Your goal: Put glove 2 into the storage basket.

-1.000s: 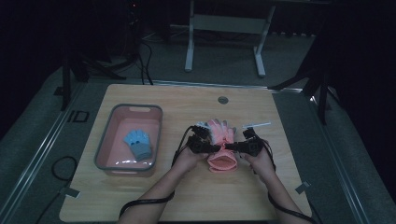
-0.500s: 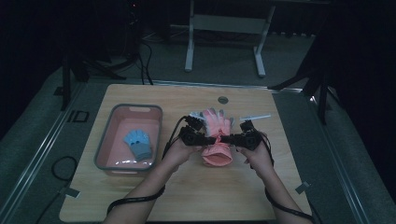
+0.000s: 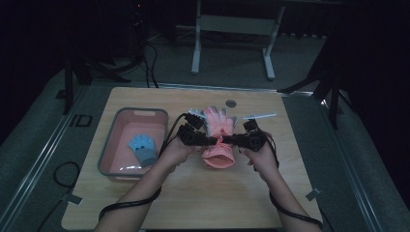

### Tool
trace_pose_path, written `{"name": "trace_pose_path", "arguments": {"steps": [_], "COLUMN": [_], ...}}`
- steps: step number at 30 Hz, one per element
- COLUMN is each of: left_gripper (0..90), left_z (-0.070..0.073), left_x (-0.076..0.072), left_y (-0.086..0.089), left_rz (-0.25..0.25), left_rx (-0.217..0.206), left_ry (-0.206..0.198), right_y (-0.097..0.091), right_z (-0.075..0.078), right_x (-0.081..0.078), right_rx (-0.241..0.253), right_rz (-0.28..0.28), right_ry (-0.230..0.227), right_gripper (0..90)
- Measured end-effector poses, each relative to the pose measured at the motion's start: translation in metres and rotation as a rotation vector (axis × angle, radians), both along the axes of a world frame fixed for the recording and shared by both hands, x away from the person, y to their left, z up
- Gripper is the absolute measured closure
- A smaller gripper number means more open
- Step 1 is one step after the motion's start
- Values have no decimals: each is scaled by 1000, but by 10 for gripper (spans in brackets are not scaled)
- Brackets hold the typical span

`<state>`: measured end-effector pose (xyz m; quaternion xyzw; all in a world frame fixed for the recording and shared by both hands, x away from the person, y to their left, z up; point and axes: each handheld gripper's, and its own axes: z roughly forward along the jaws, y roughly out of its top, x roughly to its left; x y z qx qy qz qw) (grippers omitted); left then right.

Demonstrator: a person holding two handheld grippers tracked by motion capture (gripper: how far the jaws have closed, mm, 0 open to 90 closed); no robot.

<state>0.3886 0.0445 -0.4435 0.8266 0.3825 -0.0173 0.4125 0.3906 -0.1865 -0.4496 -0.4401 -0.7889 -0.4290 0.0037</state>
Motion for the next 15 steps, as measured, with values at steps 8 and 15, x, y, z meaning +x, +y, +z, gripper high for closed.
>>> {"name": "trace_pose_path", "arguments": {"steps": [8,15], "left_gripper": [685,685], "left_z": [19,35], "left_x": [-2,-2], "left_y": [20,47], "left_rz": [21,44], "left_rx": [24,43], "left_ry": [-25,-37], "right_y": [20,48], "right_z": [15,28], "right_x": [2,8], "right_rx": [10,18], "right_rz": [20,42], "right_ry": [-24,-43], "right_gripper": [721,721]}}
